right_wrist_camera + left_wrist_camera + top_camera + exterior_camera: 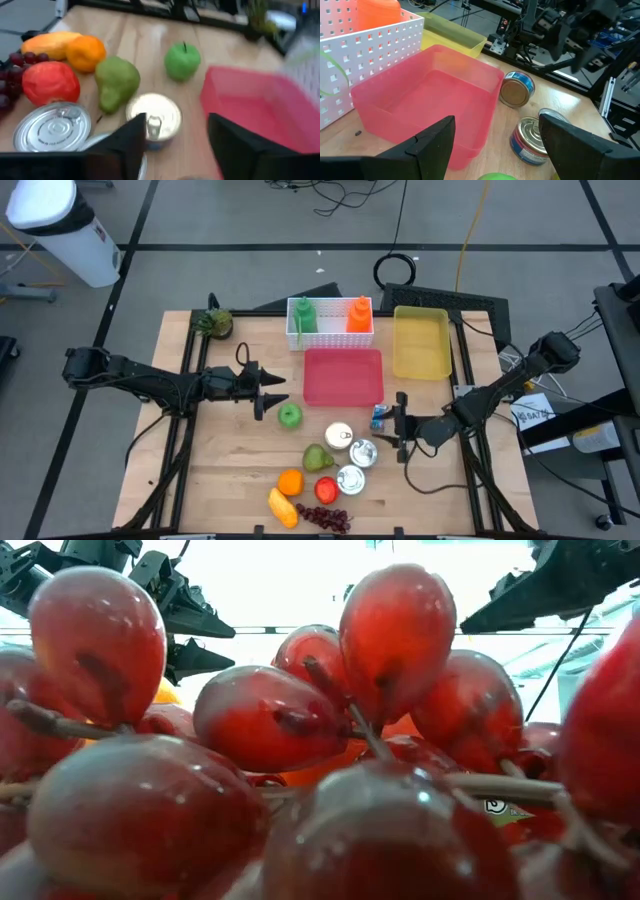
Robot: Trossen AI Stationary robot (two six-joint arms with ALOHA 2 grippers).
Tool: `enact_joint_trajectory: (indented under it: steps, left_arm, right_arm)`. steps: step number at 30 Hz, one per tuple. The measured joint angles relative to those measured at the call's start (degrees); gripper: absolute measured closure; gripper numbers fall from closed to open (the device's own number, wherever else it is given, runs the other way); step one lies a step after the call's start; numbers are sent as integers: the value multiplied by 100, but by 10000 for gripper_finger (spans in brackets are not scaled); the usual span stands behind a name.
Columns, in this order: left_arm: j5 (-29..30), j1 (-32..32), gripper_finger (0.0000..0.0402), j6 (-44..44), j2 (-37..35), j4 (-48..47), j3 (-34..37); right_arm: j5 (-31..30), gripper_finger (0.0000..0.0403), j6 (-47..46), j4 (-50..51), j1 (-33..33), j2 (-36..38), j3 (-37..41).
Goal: Pick & Place Food Item
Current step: Put the right blue and pink tuna can into the yellow bin
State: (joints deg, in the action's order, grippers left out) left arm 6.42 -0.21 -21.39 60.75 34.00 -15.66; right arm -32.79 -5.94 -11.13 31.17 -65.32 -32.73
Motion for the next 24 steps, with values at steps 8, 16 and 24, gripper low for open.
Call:
enact_joint_trajectory:
  steps: [8, 16, 24]
  left_arm:
    - [-15, 0, 100, -125, 0, 2, 0]
    - [-14, 1, 100, -137, 0, 0, 0]
    - [-22, 0, 100, -142, 0, -105, 0]
  right_arm:
    - [880, 100, 375, -109, -495, -464, -161]
    - [1631, 123, -40, 529, -636, -761, -221]
    - [1655, 153, -316, 1380, -254, -626, -221]
